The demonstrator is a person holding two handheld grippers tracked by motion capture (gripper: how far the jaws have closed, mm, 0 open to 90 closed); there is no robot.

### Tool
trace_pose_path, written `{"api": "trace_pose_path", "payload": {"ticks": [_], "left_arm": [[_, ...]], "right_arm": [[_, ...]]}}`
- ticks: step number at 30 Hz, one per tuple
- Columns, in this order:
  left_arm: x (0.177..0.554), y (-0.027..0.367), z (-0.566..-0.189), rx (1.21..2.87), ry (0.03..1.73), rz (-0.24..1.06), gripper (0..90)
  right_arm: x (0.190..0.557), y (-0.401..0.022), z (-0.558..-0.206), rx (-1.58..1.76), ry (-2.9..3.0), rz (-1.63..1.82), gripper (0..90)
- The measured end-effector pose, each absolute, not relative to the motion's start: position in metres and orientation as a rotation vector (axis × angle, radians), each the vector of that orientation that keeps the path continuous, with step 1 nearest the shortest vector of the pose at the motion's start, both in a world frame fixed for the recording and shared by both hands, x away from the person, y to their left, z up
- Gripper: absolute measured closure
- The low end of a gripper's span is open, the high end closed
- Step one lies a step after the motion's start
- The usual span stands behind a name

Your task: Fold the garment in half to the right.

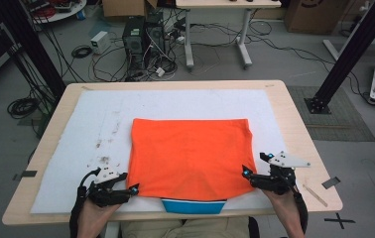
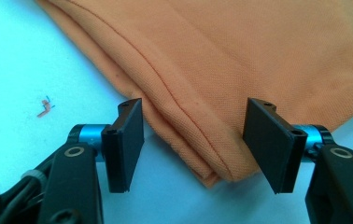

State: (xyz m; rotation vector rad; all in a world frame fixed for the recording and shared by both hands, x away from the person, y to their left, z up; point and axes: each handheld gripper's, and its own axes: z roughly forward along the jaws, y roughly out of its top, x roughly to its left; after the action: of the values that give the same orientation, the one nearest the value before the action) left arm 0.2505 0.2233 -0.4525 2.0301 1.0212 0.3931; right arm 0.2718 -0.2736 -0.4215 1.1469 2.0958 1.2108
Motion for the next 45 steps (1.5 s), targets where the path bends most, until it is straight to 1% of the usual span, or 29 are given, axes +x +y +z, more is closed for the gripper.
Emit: {"api": "trace_pose_path", "payload": {"ticks": [4, 11, 15, 20, 23, 28, 37, 45], "left_arm": [[0.247, 0.222, -0.454, 2.01, 1.042, 0.408, 40.3], [0.243, 0.226, -0.456, 1.961, 1.062, 0.406, 50.8], [0.242, 0.228, -0.457, 1.942, 1.061, 0.392, 58.5], [0.241, 0.229, -0.459, 1.914, 1.042, 0.343, 73.0], [0.241, 0.23, -0.46, 1.907, 1.035, 0.334, 77.1], [0.24, 0.229, -0.46, 1.922, 1.018, 0.357, 79.8], [0.237, 0.225, -0.459, 1.932, 1.01, 0.397, 80.1], [0.235, 0.226, -0.458, 1.937, 1.003, 0.384, 80.1]], "right_arm": [[0.279, -0.264, -0.41, 1.1, 2.104, 1.217, 20.1], [0.298, -0.232, -0.397, 1.024, 2.15, 1.241, 20.0], [0.312, -0.206, -0.394, 0.967, 2.212, 1.242, 20.0], [0.333, -0.174, -0.394, 0.928, 2.27, 1.255, 20.0], [0.345, -0.159, -0.395, 0.919, 2.316, 1.254, 20.0], [0.367, -0.131, -0.397, 0.879, 2.381, 1.255, 20.1], [0.412, -0.07, -0.404, 0.831, 2.511, 1.222, 20.3], [0.441, -0.027, -0.413, 0.771, 2.579, 1.206, 20.3]]}}
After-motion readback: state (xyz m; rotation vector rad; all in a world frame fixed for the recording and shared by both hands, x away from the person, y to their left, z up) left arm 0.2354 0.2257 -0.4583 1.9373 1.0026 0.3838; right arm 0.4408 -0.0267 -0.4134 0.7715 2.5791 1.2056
